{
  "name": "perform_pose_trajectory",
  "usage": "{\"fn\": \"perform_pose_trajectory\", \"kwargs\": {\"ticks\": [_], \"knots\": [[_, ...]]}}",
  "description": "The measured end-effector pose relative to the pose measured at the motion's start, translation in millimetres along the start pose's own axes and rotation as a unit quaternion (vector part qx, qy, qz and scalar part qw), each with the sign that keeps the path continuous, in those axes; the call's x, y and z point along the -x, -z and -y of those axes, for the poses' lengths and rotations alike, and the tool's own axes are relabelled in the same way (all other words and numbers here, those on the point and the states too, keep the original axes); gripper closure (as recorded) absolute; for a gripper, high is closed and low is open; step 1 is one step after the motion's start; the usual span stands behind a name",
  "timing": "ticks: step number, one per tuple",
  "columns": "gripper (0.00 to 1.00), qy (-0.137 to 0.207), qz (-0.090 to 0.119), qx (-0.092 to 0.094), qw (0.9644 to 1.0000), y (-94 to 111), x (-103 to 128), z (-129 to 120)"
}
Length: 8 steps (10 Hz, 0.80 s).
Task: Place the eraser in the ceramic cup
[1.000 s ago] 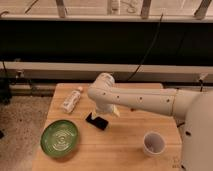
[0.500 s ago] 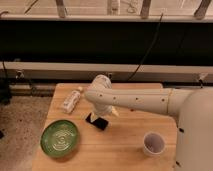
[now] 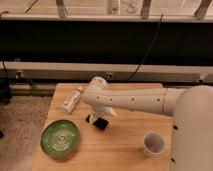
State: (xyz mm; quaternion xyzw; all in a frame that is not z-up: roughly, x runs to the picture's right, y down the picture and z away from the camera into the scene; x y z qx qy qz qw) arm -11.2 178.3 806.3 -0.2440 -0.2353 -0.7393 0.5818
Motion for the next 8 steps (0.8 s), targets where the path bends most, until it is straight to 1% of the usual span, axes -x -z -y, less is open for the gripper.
{"fn": "perform_pose_trajectory", "kwargs": {"ticks": [2, 4, 6, 8], "knots": [[0.2, 0.032, 0.006, -0.011, 0.9994, -16.1, -3.8, 9.5], [0.2, 0.06, 0.009, -0.018, 0.998, -24.4, -8.7, 16.5], [0.2, 0.082, 0.012, -0.025, 0.9963, -31.8, -14.1, 22.6], [0.2, 0.094, 0.014, -0.031, 0.995, -36.8, -20.2, 21.4]]}}
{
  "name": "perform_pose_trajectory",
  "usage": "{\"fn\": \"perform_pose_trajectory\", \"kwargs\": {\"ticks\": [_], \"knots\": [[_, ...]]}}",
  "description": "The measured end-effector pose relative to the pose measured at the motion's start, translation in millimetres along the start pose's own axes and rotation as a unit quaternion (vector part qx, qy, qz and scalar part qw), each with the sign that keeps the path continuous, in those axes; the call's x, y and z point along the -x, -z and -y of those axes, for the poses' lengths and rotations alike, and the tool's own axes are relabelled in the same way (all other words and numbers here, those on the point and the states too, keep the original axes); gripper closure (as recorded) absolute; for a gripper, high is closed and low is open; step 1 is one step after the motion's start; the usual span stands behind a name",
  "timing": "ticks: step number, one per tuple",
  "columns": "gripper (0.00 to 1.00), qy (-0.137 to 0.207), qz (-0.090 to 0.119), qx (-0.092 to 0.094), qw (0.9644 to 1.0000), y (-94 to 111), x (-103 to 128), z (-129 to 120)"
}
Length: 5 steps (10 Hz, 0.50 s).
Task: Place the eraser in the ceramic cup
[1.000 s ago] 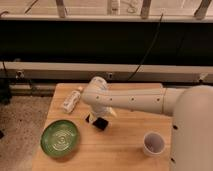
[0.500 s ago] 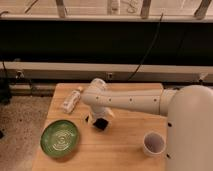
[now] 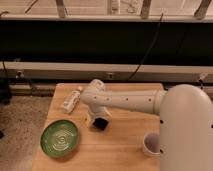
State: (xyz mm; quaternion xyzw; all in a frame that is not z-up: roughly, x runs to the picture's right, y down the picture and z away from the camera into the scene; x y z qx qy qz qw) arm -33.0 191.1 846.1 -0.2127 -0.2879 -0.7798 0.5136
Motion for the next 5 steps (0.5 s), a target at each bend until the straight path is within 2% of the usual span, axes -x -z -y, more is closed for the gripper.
{"fn": "perform_pose_trajectory", "kwargs": {"ticks": [2, 3, 4, 5], "knots": [[0.21, 0.009, 0.01, -0.004, 0.9999, -6.4, -6.2, -0.6], [0.26, 0.012, 0.015, -0.004, 0.9998, -9.4, -8.1, -0.6], [0.34, 0.014, 0.02, -0.001, 0.9997, -12.3, -9.0, -1.7], [0.47, 0.017, 0.027, 0.001, 0.9995, -15.7, -11.7, 0.1]]}}
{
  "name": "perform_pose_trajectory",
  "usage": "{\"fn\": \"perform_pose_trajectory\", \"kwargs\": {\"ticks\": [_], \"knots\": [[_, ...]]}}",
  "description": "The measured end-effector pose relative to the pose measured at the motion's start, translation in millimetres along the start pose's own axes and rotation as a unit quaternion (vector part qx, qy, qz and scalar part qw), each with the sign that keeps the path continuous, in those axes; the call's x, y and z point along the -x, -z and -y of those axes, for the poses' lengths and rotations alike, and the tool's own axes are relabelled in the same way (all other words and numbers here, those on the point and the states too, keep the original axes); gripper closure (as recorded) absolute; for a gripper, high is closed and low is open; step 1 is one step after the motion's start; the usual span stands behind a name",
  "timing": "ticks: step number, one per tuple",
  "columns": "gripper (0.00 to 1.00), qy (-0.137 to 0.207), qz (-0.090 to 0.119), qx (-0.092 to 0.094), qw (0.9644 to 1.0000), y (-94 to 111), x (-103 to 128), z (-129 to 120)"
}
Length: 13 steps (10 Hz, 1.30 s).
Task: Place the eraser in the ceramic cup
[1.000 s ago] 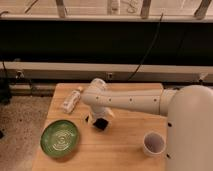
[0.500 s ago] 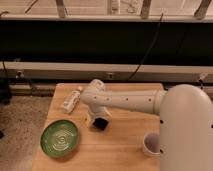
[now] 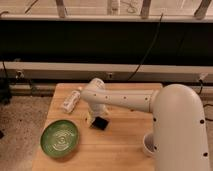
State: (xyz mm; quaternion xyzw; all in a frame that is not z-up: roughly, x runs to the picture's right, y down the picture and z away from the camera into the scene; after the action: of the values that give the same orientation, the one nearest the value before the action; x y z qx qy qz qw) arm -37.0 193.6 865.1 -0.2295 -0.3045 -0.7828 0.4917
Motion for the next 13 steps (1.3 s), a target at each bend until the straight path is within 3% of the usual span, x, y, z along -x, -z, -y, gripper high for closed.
{"fn": "perform_pose_trajectory", "kwargs": {"ticks": [5, 6, 9, 11, 13], "knots": [[0.95, 0.003, 0.005, 0.004, 1.0, 1.8, -0.4, 0.1], [1.0, 0.003, 0.006, 0.005, 1.0, 1.9, -0.1, -0.2], [1.0, 0.008, -0.006, 0.013, 0.9999, 10.4, 6.3, -2.8], [1.0, 0.016, -0.033, 0.017, 0.9992, 40.5, 14.6, 1.8], [1.0, 0.024, -0.062, 0.021, 0.9976, 85.5, 24.7, 6.5]]}}
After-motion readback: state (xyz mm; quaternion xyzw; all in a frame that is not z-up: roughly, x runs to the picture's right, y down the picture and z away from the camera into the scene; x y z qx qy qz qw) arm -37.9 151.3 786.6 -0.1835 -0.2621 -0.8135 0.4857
